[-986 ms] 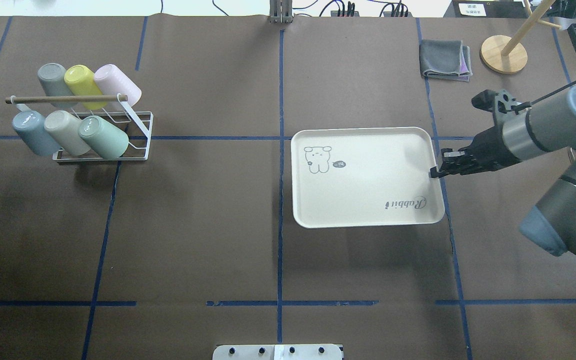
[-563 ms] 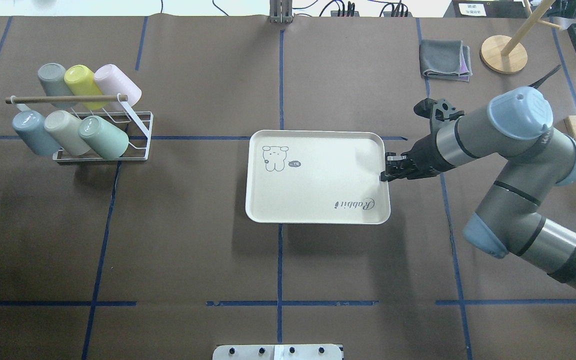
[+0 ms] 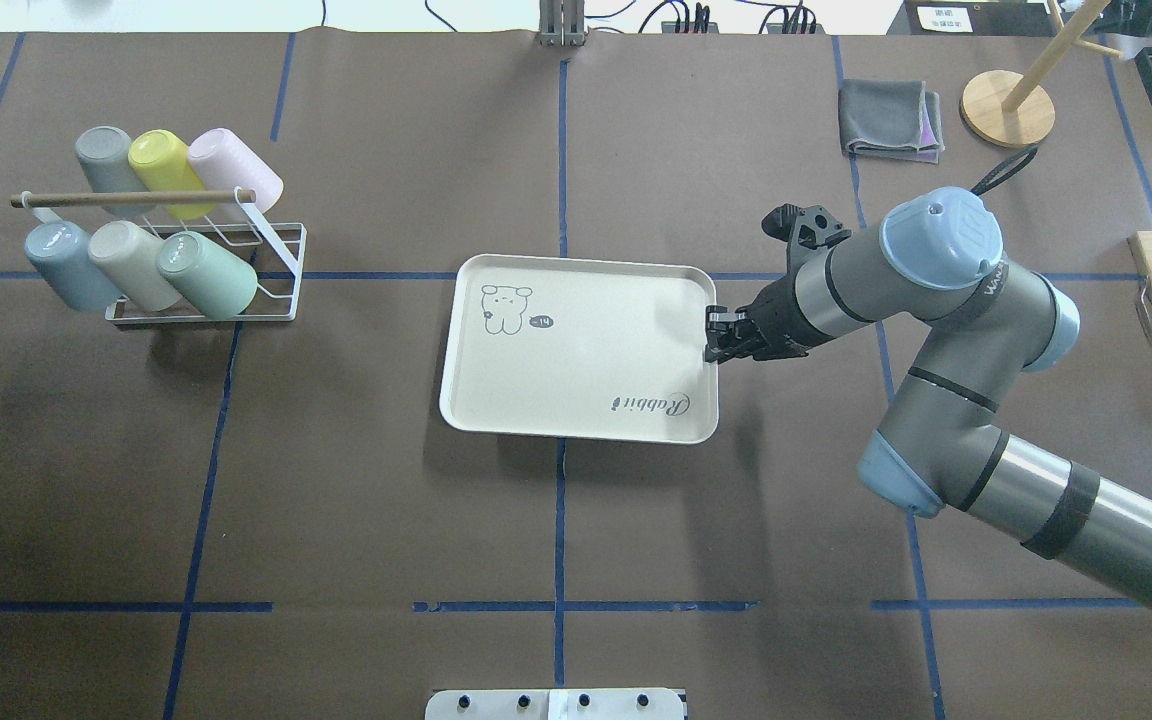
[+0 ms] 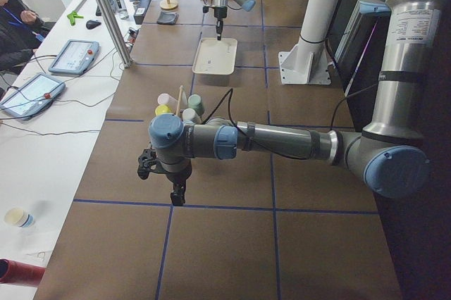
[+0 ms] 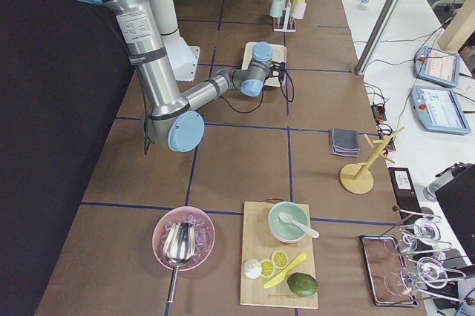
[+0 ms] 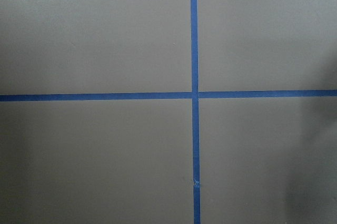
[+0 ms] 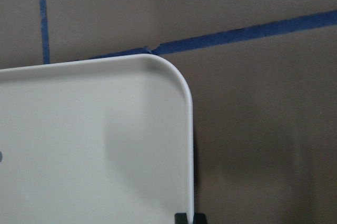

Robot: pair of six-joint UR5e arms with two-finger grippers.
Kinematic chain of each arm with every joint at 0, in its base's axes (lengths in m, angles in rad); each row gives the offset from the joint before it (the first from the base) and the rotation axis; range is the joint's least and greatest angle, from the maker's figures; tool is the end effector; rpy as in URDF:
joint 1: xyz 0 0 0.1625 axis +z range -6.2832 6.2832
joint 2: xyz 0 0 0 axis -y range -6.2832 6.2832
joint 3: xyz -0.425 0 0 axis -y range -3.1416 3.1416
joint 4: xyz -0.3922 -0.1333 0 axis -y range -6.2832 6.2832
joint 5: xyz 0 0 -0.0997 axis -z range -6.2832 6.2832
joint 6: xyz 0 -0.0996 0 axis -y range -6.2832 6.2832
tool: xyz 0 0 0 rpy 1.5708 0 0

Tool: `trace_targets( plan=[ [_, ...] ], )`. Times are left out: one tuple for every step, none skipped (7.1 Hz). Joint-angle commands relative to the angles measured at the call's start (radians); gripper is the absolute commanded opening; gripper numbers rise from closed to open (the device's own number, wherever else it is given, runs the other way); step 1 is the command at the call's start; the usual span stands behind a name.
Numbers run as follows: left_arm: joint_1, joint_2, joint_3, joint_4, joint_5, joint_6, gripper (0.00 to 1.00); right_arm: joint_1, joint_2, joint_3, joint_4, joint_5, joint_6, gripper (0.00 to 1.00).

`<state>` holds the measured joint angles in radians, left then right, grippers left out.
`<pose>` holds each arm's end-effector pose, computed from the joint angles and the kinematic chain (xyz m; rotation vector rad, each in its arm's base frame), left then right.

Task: Pick up and place green cup on tray

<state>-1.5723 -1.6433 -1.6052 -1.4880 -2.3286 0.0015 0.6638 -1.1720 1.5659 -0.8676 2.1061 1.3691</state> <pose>-0.0656 -0.5221 0.6145 0.0241 0.7577 0.0091 -0.4603 -0.4648 0.3540 0.0128 -1.1683 0.1149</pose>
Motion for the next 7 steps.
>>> trace_targets(
  plan=[
    [0.000,0.000,0.001,0.000,0.000,0.000,1.00,-0.032,0.002,0.003,-0.001,-0.023,0.008,0.00],
    [0.000,0.000,0.001,0.000,0.000,0.000,1.00,-0.038,0.000,0.006,0.001,-0.027,0.030,0.00],
    [0.000,0.000,0.001,0.000,0.000,0.000,1.00,-0.047,0.000,0.017,0.001,-0.029,0.033,0.00],
    [0.000,0.000,0.002,0.000,0.000,0.000,1.00,-0.052,-0.001,0.026,0.001,-0.029,0.033,0.00],
    [0.000,0.000,0.002,0.000,0.000,0.000,1.00,-0.064,-0.006,0.025,0.001,-0.035,0.033,0.00],
    [0.000,0.000,0.002,0.000,0.000,0.000,1.00,-0.067,-0.008,0.023,0.001,-0.034,0.033,0.04],
    [0.000,0.000,0.002,0.000,0.000,0.000,1.00,-0.067,-0.005,0.022,-0.001,-0.029,0.033,0.33]
  ],
)
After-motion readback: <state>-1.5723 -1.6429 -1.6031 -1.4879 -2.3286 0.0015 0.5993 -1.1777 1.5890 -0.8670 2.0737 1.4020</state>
